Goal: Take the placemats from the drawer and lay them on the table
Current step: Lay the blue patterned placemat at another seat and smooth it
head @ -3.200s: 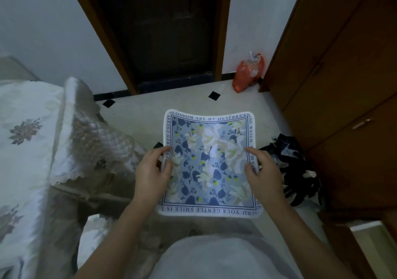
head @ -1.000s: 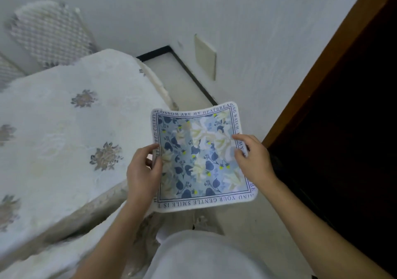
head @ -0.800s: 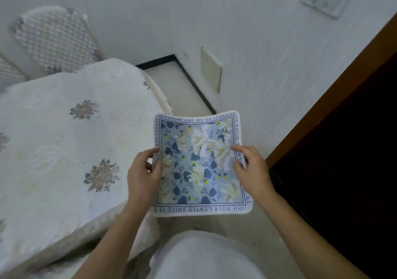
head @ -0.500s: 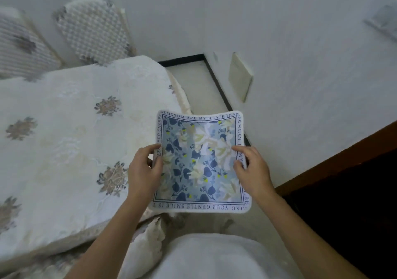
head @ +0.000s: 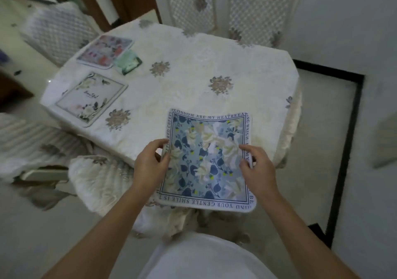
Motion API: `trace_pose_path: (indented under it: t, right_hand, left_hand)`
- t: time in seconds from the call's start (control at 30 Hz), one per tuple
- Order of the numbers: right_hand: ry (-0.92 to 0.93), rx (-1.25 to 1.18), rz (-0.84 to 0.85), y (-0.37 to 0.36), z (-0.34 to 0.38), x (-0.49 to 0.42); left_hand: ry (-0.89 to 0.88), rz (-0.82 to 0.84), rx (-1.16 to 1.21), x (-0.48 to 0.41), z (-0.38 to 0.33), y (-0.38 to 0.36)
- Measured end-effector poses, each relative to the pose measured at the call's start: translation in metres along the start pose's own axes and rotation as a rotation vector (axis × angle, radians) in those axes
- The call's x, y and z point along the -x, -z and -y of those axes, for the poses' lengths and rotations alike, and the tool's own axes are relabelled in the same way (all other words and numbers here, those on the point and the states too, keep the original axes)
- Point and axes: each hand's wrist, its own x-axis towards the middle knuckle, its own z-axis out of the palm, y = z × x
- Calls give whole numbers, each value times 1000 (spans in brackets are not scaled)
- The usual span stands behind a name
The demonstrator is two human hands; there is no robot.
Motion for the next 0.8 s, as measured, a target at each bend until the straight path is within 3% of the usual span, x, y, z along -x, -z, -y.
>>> trace_pose_path:
  t: [0.23, 0.4, 0.8]
  right_hand:
    - [83, 48, 168, -46, 21, -28]
    - [128, 170, 166, -75, 24, -45]
    - [-161, 350, 73, -152, 4, -47]
  left_hand:
    - [81, -46, -35, -17, 38, 31]
    - [27, 5, -51, -66, 67, 44]
    - [-190, 318, -68, -201, 142, 12]
